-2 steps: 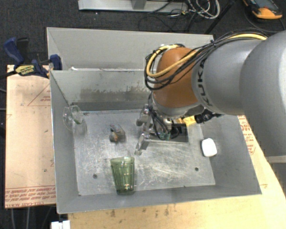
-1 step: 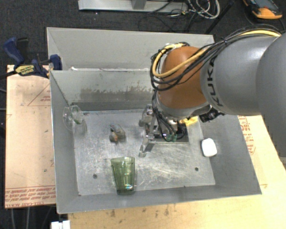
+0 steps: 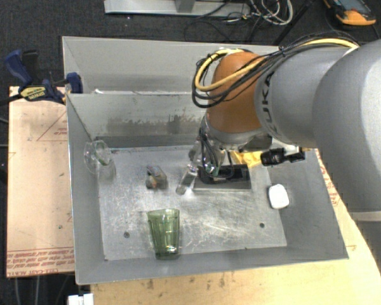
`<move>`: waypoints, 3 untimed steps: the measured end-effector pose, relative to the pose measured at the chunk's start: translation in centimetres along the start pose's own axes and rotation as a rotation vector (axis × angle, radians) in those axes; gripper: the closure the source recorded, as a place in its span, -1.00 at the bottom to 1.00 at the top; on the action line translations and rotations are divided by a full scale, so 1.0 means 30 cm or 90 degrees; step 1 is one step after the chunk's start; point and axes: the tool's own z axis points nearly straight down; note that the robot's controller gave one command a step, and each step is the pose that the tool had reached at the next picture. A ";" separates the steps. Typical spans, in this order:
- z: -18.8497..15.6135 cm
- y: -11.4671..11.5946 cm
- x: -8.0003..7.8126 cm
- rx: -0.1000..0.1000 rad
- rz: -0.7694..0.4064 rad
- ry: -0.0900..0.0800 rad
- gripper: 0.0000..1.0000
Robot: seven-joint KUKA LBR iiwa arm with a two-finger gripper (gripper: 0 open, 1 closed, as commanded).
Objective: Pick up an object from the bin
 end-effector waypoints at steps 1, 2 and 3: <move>0.060 0.036 -0.018 0.001 -0.057 0.001 -1.00; 0.031 0.033 0.055 0.002 -0.101 0.004 -1.00; 0.036 0.065 0.159 0.001 -0.023 0.002 -1.00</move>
Offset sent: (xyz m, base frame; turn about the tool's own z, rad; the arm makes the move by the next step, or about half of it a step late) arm -0.0365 0.0262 0.0106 -0.0320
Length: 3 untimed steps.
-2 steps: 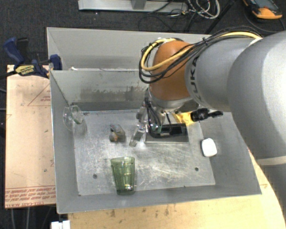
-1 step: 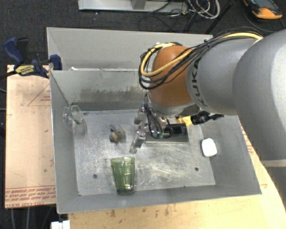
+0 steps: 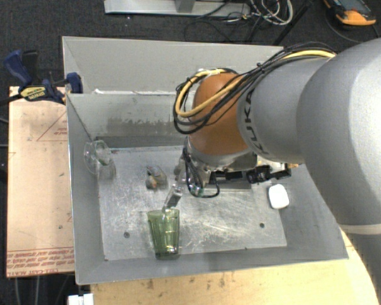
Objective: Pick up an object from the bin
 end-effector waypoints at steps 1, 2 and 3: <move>0.003 0.008 0.028 0.000 -0.015 0.001 -1.00; 0.009 -0.006 0.018 -0.002 -0.099 -0.004 -1.00; -0.029 -0.022 0.114 -0.005 -0.090 -0.011 -1.00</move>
Offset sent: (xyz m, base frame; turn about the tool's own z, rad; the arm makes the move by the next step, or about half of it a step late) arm -0.0030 -0.0032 -0.0353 -0.2580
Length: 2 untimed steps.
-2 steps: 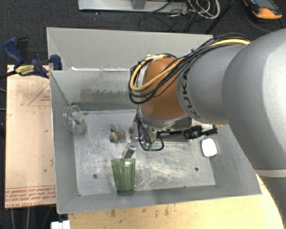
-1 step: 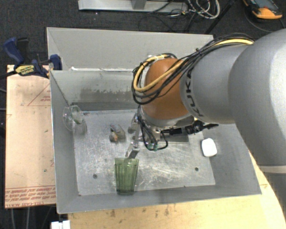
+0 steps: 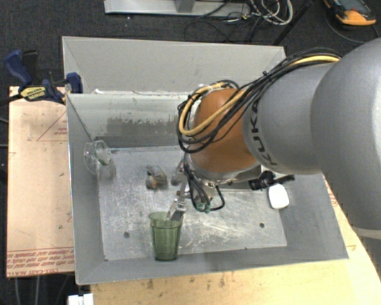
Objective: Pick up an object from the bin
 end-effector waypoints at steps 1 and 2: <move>-0.026 -0.026 0.067 0.002 0.058 0.006 -1.00; 0.082 0.037 0.168 0.003 -0.061 0.012 1.00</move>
Offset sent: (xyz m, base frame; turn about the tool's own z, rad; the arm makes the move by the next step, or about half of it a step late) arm -0.0457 0.0220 -0.0253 -0.0959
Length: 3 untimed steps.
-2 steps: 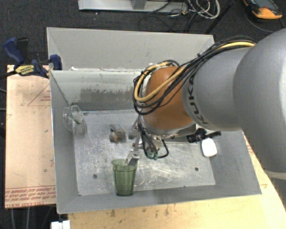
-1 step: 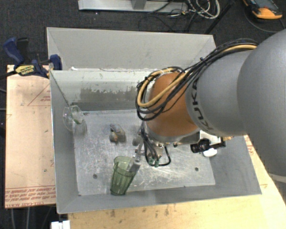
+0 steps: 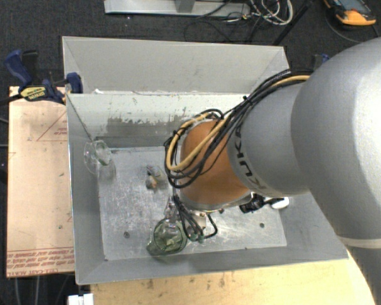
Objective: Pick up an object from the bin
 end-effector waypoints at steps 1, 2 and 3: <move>0.000 0.000 0.000 0.000 0.000 0.000 1.00; -0.035 0.012 -0.013 0.000 -0.012 0.000 1.00; -0.336 -0.026 -0.017 0.000 -0.023 -0.001 1.00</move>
Offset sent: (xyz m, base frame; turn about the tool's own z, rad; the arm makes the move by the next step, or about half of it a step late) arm 0.0065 0.0042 0.0156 -0.0275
